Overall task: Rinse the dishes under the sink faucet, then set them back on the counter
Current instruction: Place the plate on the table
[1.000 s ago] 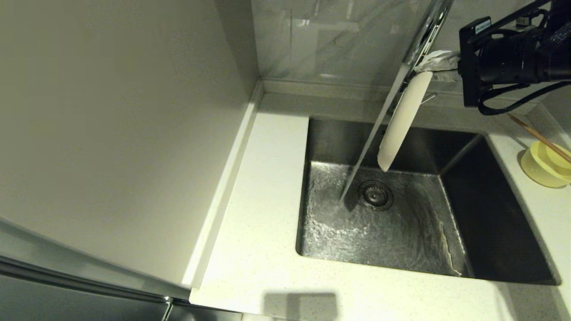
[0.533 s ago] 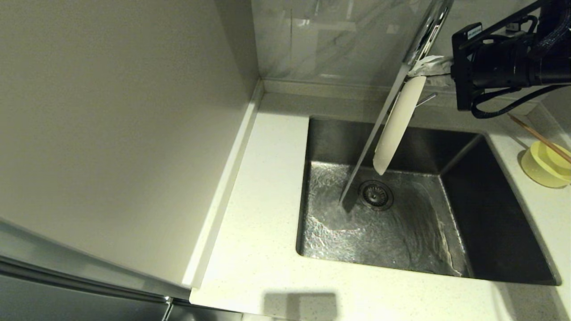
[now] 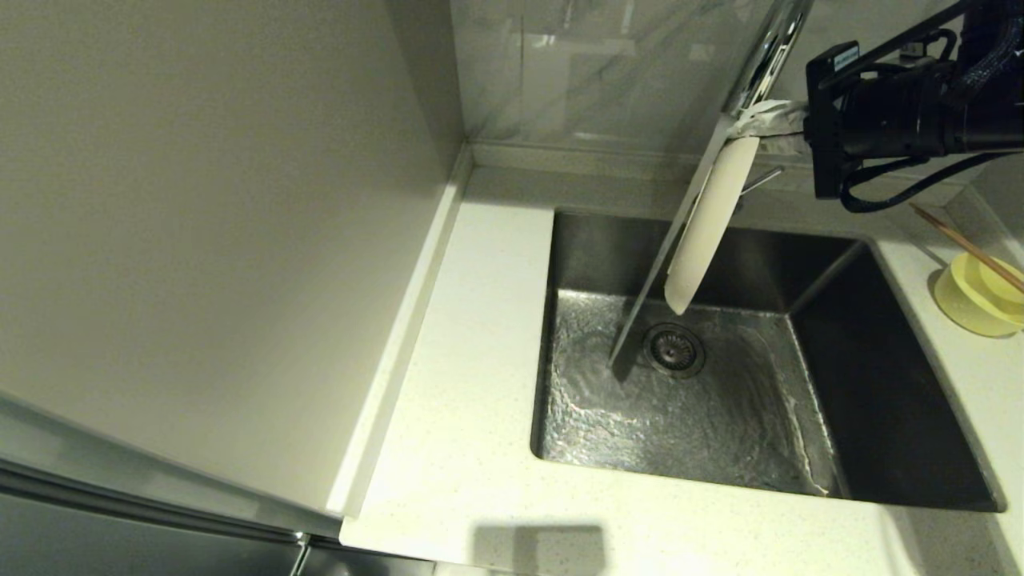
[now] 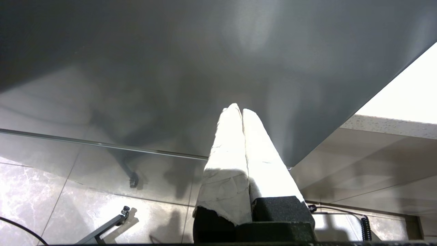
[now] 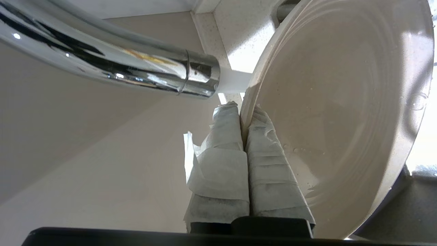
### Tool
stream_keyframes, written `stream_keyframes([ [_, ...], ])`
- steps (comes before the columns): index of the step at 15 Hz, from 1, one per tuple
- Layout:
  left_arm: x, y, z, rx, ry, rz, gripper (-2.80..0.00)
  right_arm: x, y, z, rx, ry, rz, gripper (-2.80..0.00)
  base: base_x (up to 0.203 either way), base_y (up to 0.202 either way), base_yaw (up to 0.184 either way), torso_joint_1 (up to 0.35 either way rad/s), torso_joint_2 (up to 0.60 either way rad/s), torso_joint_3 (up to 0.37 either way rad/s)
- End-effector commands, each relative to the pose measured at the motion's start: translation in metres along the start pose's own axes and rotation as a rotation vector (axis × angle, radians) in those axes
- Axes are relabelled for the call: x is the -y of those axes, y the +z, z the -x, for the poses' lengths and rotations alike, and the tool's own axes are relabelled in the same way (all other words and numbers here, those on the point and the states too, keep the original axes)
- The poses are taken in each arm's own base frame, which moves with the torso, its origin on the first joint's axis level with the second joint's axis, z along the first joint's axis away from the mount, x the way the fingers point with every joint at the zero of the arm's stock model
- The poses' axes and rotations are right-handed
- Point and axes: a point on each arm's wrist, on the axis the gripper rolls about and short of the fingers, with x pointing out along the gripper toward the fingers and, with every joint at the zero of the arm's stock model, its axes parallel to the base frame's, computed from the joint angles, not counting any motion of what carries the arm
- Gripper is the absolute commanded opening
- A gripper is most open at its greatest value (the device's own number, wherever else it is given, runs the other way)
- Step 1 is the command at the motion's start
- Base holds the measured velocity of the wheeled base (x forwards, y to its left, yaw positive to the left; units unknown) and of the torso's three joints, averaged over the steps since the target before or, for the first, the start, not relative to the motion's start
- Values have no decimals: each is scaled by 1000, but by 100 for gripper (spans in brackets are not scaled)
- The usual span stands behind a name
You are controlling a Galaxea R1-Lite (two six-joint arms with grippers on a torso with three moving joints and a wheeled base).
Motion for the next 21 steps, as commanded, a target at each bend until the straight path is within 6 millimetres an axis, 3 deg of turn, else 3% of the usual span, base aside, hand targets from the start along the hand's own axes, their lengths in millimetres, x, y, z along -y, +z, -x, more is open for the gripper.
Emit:
stream_keyframes([
  [1, 0, 0, 0, 2, 0, 0, -280, 0, 0, 0, -3, -1, -11, -280, 0, 0, 0, 0, 0, 0],
  [16, 0, 0, 0, 2, 0, 0, -280, -3, -5, 4, -23, 13, -5, -280, 0, 0, 0, 0, 0, 0],
  [19, 0, 0, 0, 2, 0, 0, -280, 3, -6, 10, -16, -14, -2, -280, 0, 0, 0, 0, 0, 0],
  [21, 0, 0, 0, 2, 0, 0, -280, 13, 4, 22, 22, -56, 22, -280, 0, 0, 0, 0, 0, 0],
])
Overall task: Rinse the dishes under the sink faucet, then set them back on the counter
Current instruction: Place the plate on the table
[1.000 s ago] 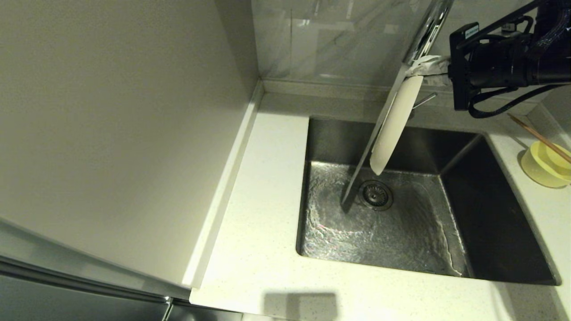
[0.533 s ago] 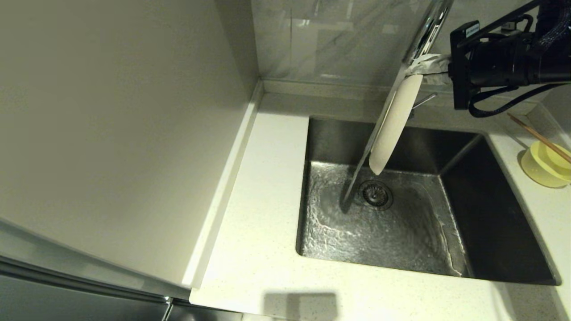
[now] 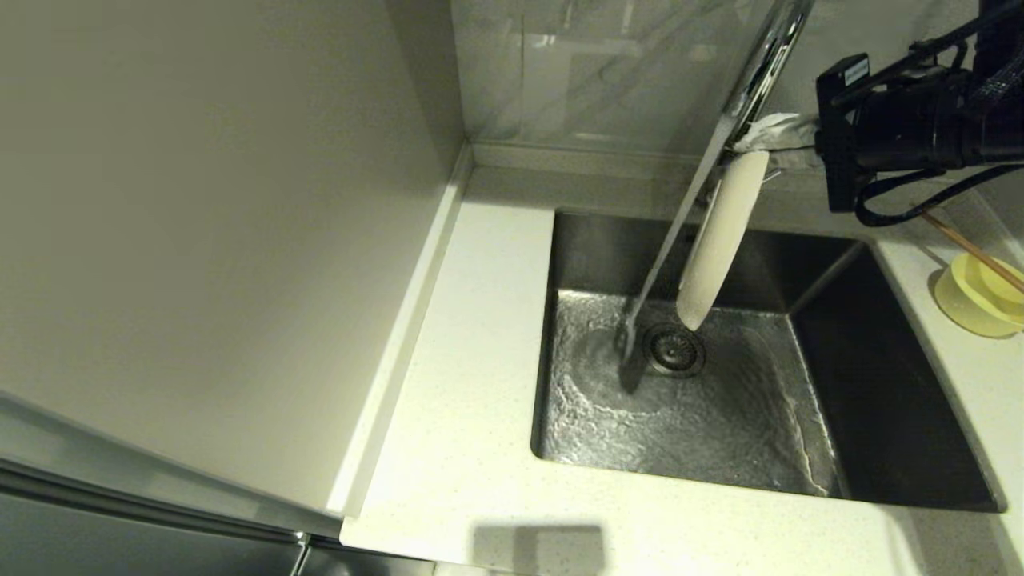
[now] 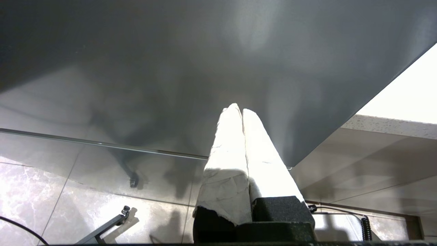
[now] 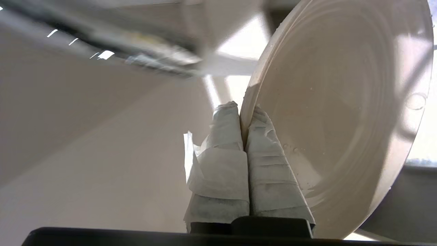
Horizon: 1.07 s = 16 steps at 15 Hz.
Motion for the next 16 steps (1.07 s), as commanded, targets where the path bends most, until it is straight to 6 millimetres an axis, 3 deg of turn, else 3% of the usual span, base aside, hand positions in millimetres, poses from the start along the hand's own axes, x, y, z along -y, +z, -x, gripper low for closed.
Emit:
stream_keyframes([
  [1, 0, 0, 0, 2, 1, 0, -280, 10, 10, 17, 42, -42, 18, -280, 0, 0, 0, 0, 0, 0],
  [5, 0, 0, 0, 2, 1, 0, -280, 31, 39, 58, 175, -149, 233, -280, 0, 0, 0, 0, 0, 0],
  [7, 0, 0, 0, 2, 1, 0, -280, 26, 41, 79, 218, -186, 474, -280, 0, 0, 0, 0, 0, 0],
  [10, 0, 0, 0, 2, 1, 0, -280, 7, 28, 100, 277, -229, 858, -280, 0, 0, 0, 0, 0, 0],
  [12, 0, 0, 0, 2, 1, 0, -280, 6, 20, 103, 277, -244, 877, -280, 0, 0, 0, 0, 0, 0],
  [16, 0, 0, 0, 2, 1, 0, -280, 59, -10, 86, 115, -381, 830, -280, 0, 0, 0, 0, 0, 0],
])
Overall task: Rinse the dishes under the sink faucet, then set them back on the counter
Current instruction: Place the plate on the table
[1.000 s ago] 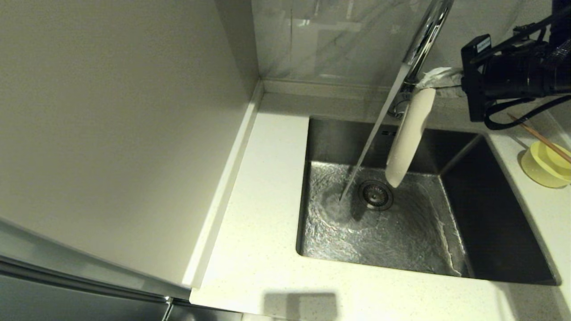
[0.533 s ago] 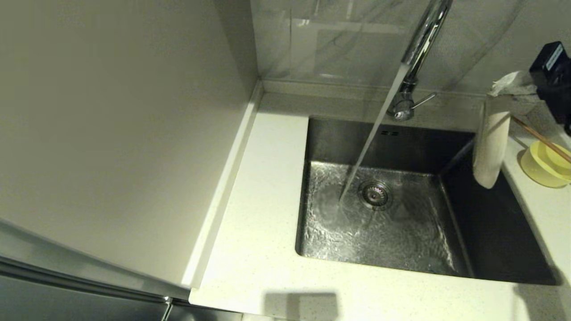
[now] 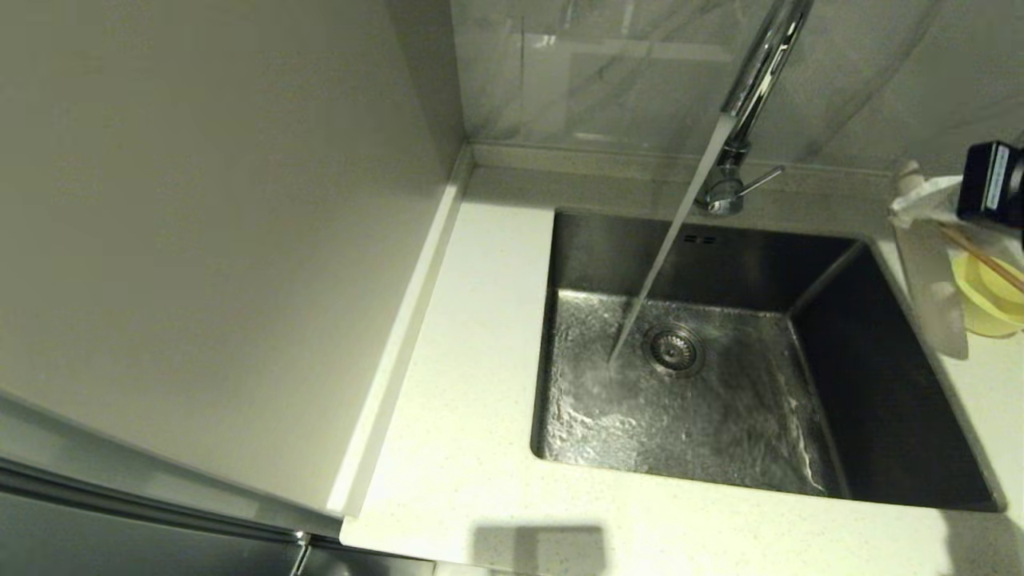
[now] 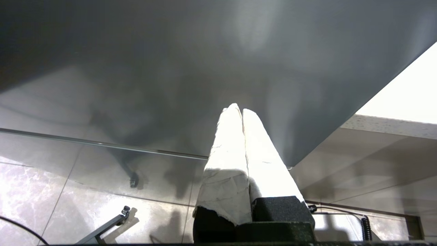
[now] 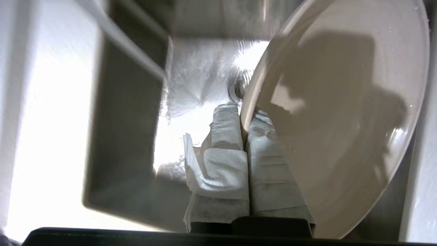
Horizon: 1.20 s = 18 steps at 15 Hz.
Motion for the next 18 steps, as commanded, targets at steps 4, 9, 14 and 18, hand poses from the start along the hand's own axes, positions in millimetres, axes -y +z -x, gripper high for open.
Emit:
stream_keyframes([
  [4, 0, 0, 0, 2, 1, 1, -280, 7, -11, 22, -13, -222, 145, -280, 0, 0, 0, 0, 0, 0],
  [9, 0, 0, 0, 2, 1, 1, -280, 25, -73, 32, -233, -413, 306, -280, 0, 0, 0, 0, 0, 0],
  [14, 0, 0, 0, 2, 1, 1, -280, 35, -113, 44, -421, -465, 275, -280, 0, 0, 0, 0, 0, 0],
  [18, 0, 0, 0, 2, 1, 1, -280, 42, -117, 24, -479, -495, 191, -280, 0, 0, 0, 0, 0, 0],
])
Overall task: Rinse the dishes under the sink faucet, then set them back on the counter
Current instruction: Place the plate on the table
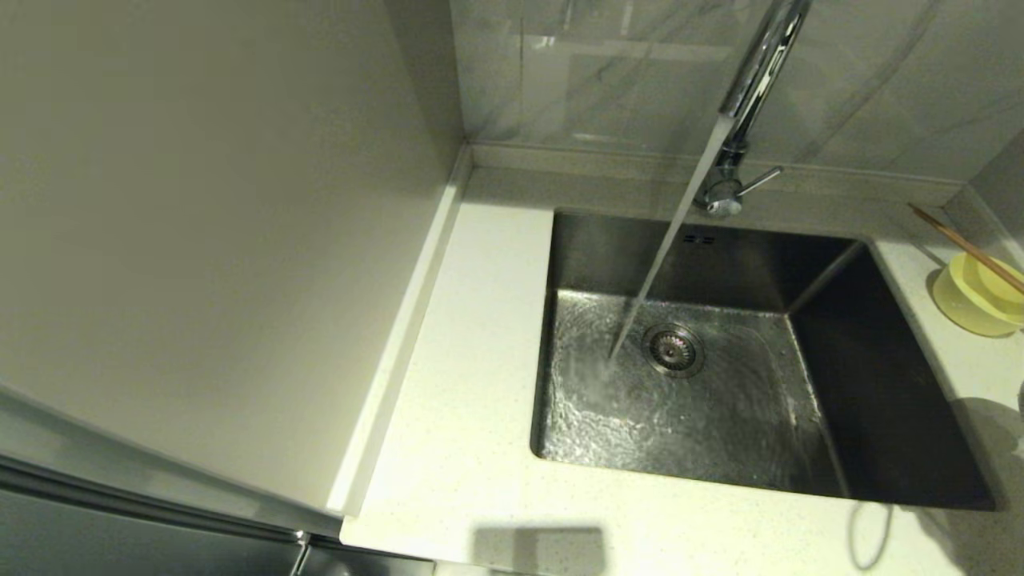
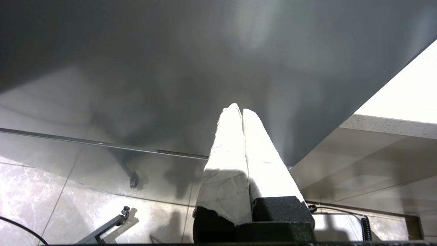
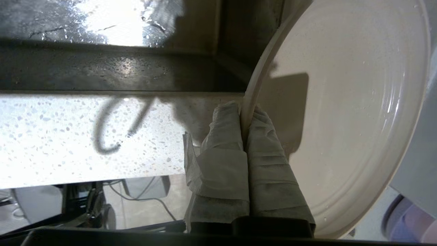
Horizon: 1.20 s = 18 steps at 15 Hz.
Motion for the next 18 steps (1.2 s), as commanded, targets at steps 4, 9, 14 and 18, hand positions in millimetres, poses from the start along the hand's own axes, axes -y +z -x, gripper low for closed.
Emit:
stream_keyframes([
  [4, 0, 0, 0, 2, 0, 1, -280, 0, 21, -44, -45, -34, -35, -280, 0, 0, 0, 0, 0, 0],
  [9, 0, 0, 0, 2, 0, 1, -280, 6, 27, -74, -75, -89, -68, -280, 0, 0, 0, 0, 0, 0],
  [14, 0, 0, 0, 2, 0, 1, -280, 9, 30, -92, -69, -137, -81, -280, 0, 0, 0, 0, 0, 0],
  [18, 0, 0, 0, 2, 0, 1, -280, 9, 30, -95, -77, -148, -80, -280, 0, 0, 0, 0, 0, 0],
])
